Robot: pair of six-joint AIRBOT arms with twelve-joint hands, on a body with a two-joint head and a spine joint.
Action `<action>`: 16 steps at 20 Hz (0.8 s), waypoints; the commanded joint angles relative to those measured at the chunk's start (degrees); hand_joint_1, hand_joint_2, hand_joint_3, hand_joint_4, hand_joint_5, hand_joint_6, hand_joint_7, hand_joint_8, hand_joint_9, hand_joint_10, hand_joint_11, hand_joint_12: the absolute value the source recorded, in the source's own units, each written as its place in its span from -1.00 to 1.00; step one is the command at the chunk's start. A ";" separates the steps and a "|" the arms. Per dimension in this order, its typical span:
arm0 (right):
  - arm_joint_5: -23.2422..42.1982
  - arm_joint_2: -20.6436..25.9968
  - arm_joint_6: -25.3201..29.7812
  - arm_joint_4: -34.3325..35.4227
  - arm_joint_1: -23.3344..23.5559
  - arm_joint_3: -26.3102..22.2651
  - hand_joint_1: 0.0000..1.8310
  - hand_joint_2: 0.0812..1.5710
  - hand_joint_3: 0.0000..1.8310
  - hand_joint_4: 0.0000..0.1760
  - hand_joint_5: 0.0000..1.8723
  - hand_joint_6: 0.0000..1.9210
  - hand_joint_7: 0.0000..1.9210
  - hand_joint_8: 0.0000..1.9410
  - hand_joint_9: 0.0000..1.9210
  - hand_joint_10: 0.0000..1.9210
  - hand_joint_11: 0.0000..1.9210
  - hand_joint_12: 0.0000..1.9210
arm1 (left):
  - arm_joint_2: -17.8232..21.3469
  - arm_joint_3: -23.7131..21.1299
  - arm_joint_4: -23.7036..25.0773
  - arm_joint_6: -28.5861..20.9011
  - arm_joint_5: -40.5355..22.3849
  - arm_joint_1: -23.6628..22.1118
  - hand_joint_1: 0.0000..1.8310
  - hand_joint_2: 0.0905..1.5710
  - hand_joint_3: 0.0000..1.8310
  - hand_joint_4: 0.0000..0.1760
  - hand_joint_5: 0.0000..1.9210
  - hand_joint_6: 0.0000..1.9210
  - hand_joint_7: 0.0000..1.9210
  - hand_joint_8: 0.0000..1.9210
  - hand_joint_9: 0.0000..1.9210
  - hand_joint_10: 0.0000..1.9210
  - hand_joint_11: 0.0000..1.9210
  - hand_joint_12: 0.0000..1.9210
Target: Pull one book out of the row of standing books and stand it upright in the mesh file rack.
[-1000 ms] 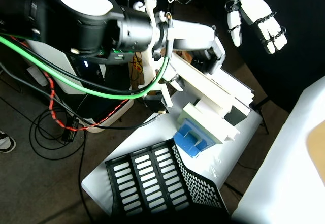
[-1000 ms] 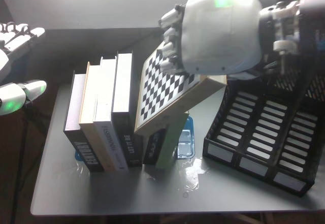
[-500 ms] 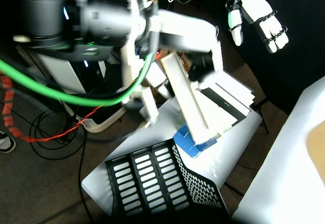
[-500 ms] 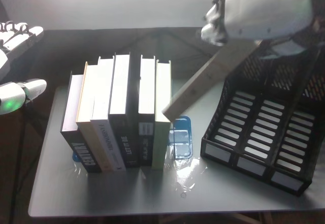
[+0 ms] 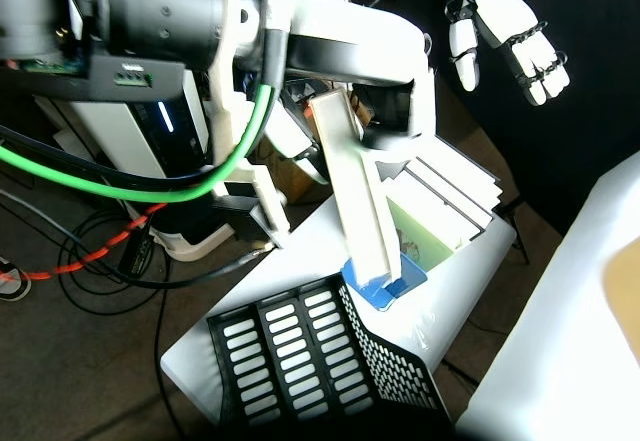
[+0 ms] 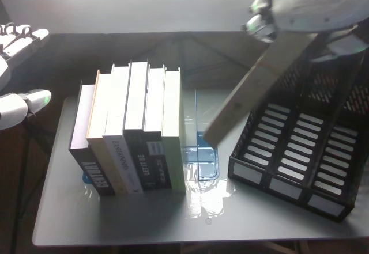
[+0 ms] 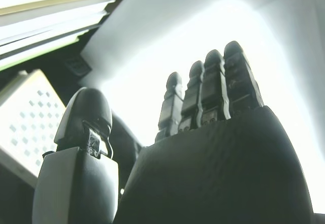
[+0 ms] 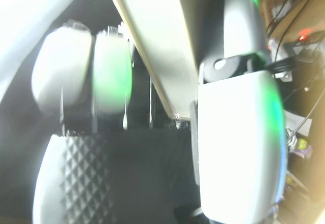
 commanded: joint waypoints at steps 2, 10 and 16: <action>-3.26 0.72 1.47 -1.36 1.21 -0.16 0.48 0.47 -1.00 -1.00 -0.11 0.02 -0.13 0.31 -0.13 0.59 -0.26 0.89 | 0.67 0.11 -0.56 -0.19 -6.86 -0.25 -0.49 0.70 -1.00 -0.46 -0.94 -0.99 -1.00 -1.00 -1.00 -1.00 -1.00 -1.00; -5.44 -2.45 15.77 -21.20 -2.15 3.14 0.37 0.46 -1.00 -1.00 -0.13 0.08 -0.01 0.35 0.03 0.54 -0.14 0.92 | 0.62 -0.06 -0.86 -0.19 -6.64 0.11 -0.36 0.69 -1.00 -1.00 -0.89 -0.98 -1.00 -1.00 -1.00 -1.00 -1.00 -1.00; -6.68 -9.98 30.92 -41.36 -7.09 9.83 0.20 0.55 -1.00 -1.00 -0.19 0.36 -0.69 -0.05 -0.89 0.48 -1.00 1.00 | 0.51 -0.16 -0.99 -0.19 -6.58 0.30 -0.36 0.69 -1.00 -1.00 -0.89 -0.99 -1.00 -1.00 -1.00 -1.00 -1.00 -1.00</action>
